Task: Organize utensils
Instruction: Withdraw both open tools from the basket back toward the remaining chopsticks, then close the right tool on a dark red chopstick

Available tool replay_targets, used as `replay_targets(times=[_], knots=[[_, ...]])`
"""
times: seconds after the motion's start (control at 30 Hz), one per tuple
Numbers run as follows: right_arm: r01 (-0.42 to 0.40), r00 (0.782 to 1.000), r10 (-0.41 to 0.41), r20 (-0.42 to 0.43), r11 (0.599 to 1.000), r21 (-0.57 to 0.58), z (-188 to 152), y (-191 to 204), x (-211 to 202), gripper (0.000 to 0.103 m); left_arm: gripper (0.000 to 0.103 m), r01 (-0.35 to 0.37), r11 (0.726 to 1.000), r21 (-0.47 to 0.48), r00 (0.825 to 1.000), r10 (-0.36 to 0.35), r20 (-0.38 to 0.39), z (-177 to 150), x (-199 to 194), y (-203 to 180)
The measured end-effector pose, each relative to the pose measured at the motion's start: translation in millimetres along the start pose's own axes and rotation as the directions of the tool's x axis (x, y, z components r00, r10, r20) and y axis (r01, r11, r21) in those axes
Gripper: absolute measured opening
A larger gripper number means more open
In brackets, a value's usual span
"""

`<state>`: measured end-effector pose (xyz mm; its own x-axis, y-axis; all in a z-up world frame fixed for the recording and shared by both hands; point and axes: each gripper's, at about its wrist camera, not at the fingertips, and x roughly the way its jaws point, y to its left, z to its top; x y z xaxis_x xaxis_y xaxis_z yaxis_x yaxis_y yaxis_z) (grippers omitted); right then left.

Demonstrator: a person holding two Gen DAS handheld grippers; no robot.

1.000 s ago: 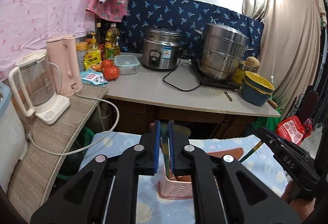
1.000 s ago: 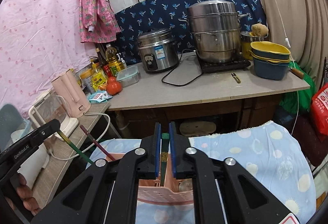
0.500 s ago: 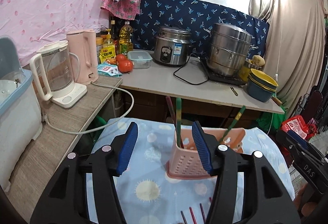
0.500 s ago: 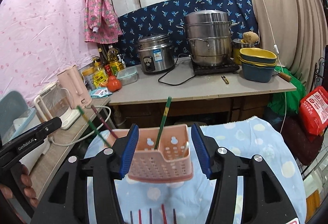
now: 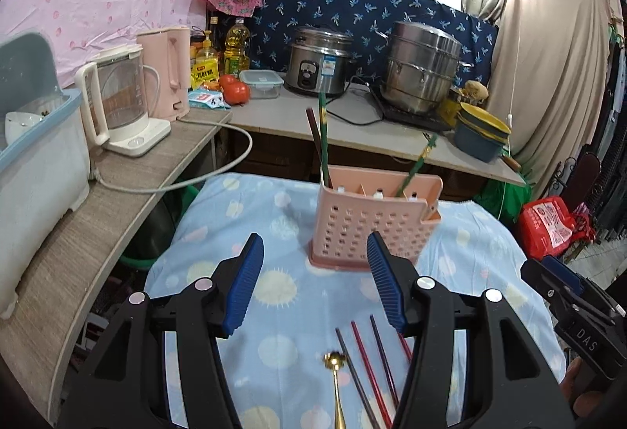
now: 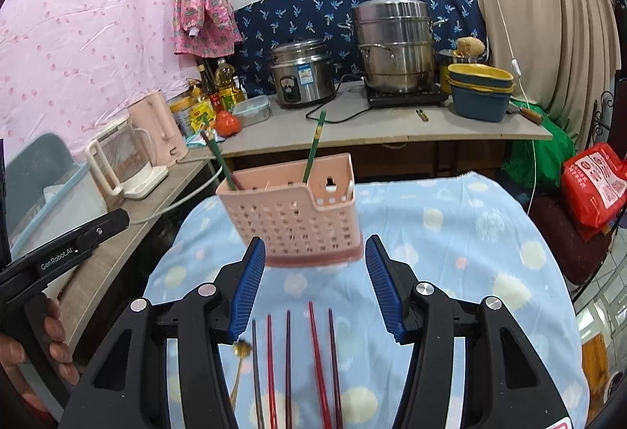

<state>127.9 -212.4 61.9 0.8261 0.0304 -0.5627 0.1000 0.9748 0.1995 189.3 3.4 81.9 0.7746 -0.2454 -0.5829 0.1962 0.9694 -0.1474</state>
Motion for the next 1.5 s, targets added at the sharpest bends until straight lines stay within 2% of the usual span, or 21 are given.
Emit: replay_targets(times=[0.5, 0.93, 1.17, 1.5], knots=[[0.044, 0.989, -0.042, -0.144, 0.999, 0.012, -90.6, -14.8, -18.1, 0.052, 0.052, 0.004, 1.000, 0.026, 0.989, 0.000, -0.146, -88.7, -11.1, 1.3], [0.069, 0.961, -0.065, -0.270, 0.998, 0.007, -165.7, -21.0, -17.7, 0.051, 0.052, -0.006, 1.000, 0.030, 0.964, 0.013, -0.265, -157.2, -6.6, 0.6], [0.100, 0.952, -0.095, -0.291, 0.995, 0.003, -179.2, -26.2, -17.3, 0.048, 0.052, 0.000, 1.000, 0.030, 0.957, 0.008, -0.289, -176.3, -8.5, -8.1], [0.104, 0.941, -0.098, -0.323, 0.995, 0.003, -188.0, -30.7, -5.2, 0.034, 0.052, 0.009, 0.999, 0.043, 0.948, 0.005, -0.319, -190.1, -4.7, -17.2]])
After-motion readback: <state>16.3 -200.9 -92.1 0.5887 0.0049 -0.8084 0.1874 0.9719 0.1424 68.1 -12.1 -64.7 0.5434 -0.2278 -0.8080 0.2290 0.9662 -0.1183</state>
